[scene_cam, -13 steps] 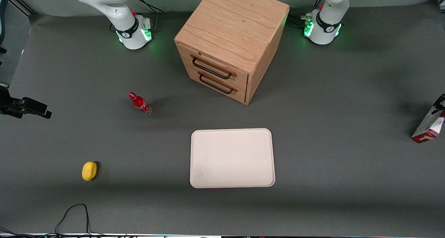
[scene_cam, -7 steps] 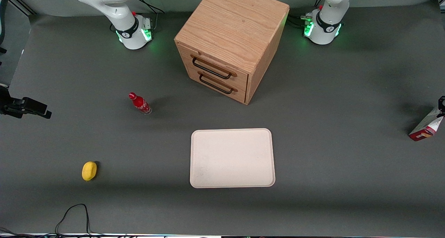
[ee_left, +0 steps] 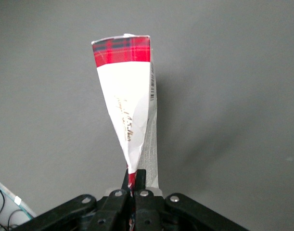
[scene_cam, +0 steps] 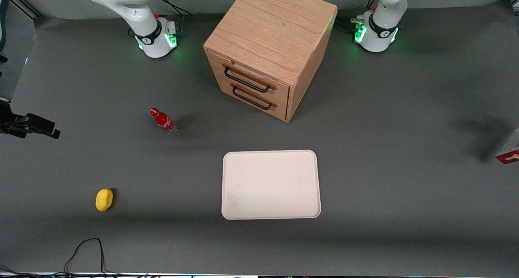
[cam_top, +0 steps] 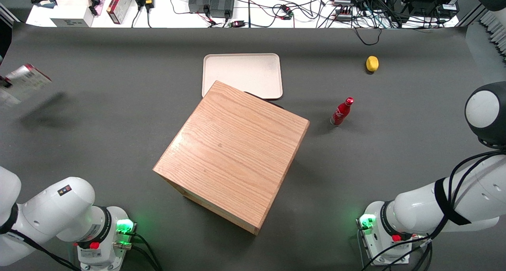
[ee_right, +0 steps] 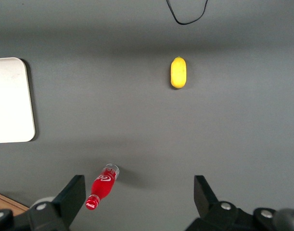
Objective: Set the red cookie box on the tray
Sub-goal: 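Carry the held cookie box with the left gripper over the cream tray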
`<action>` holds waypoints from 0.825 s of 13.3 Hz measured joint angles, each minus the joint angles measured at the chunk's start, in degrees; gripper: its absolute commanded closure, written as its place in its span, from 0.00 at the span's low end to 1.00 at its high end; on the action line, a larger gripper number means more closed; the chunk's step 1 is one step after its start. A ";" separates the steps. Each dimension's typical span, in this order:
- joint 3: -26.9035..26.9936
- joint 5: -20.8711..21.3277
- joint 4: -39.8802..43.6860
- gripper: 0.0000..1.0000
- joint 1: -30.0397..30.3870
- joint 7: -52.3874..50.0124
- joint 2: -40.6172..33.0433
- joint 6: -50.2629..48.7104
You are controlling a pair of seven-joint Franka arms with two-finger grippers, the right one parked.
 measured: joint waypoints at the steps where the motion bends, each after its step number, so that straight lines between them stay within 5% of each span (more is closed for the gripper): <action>1: -0.01 0.06 3.17 1.00 -0.03 -1.31 -1.42 -4.85; 7: 0.09 4.27 25.74 1.00 -0.04 -3.11 -4.39 -32.05; 11: -0.18 5.16 32.18 1.00 -0.76 -6.86 -4.35 -39.32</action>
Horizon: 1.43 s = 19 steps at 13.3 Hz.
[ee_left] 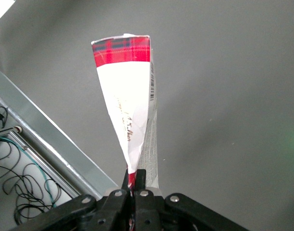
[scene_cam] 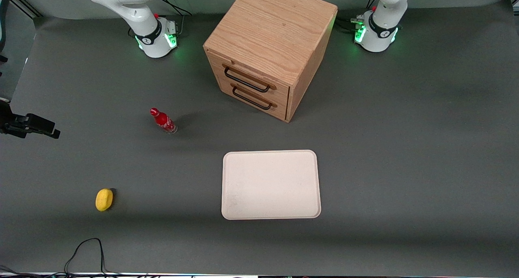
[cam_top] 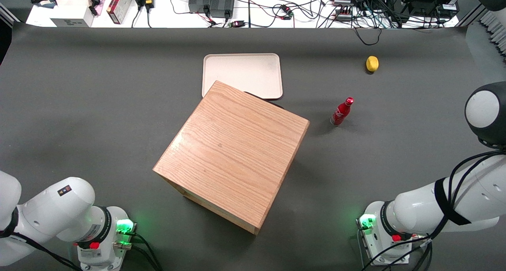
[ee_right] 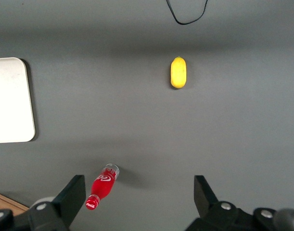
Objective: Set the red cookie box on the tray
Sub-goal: 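Carry the held cookie box with the left gripper over the cream tray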
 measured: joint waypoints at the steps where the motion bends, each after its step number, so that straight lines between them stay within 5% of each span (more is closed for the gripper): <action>1: -0.27 0.01 0.10 1.00 -1.37 -3.37 0.09 -1.05; 13: -1.40 1.02 0.85 1.00 -47.03 -79.73 0.63 -7.33; 19: -1.35 0.99 0.86 1.00 -63.30 -106.29 2.59 -1.72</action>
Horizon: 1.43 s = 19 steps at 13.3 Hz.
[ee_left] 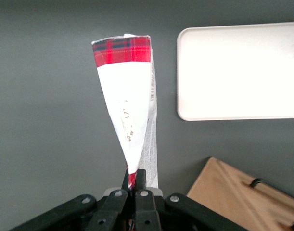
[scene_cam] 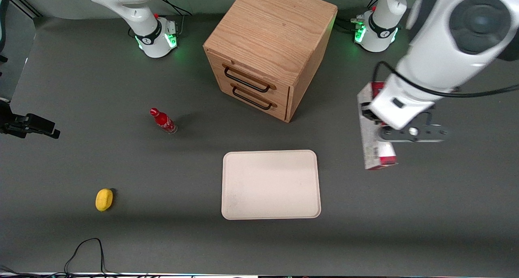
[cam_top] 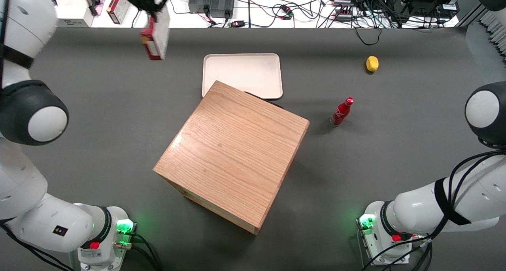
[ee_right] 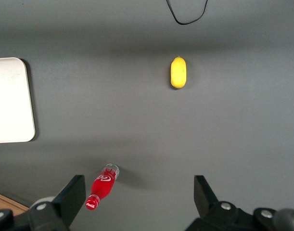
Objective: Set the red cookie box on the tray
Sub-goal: 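Carry the held cookie box with the left gripper over the cream tray, then lower the cookie box onto the tray corner and open the left gripper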
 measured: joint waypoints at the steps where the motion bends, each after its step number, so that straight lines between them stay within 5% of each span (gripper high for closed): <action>1: 0.00 0.01 0.00 1.00 -2.12 -3.05 0.13 0.96; 6: 0.04 0.02 0.00 1.00 -7.93 -9.86 0.98 3.09; 19: 1.18 0.54 -4.62 1.00 -6.47 -8.17 17.67 22.16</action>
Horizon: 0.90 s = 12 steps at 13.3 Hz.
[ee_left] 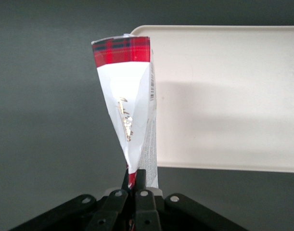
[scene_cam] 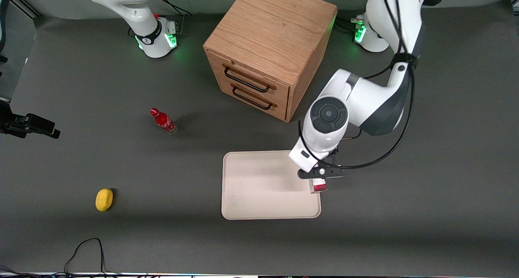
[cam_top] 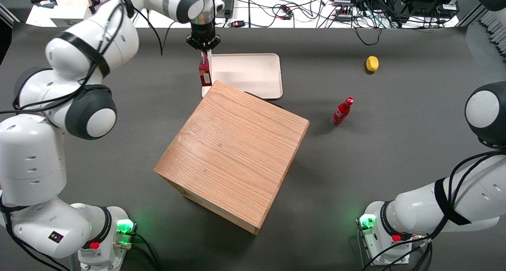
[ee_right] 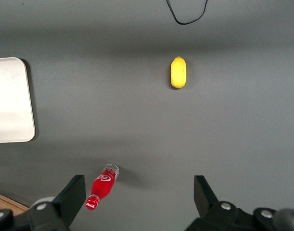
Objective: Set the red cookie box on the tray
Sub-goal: 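Lower the cookie box onto the tray corner and open the left gripper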
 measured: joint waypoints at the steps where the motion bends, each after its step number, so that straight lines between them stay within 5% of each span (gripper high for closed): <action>1: -0.01 0.03 -0.07 1.00 0.00 0.39 1.42 1.65; 12: 0.11 0.09 -0.10 1.00 0.48 3.49 9.62 9.60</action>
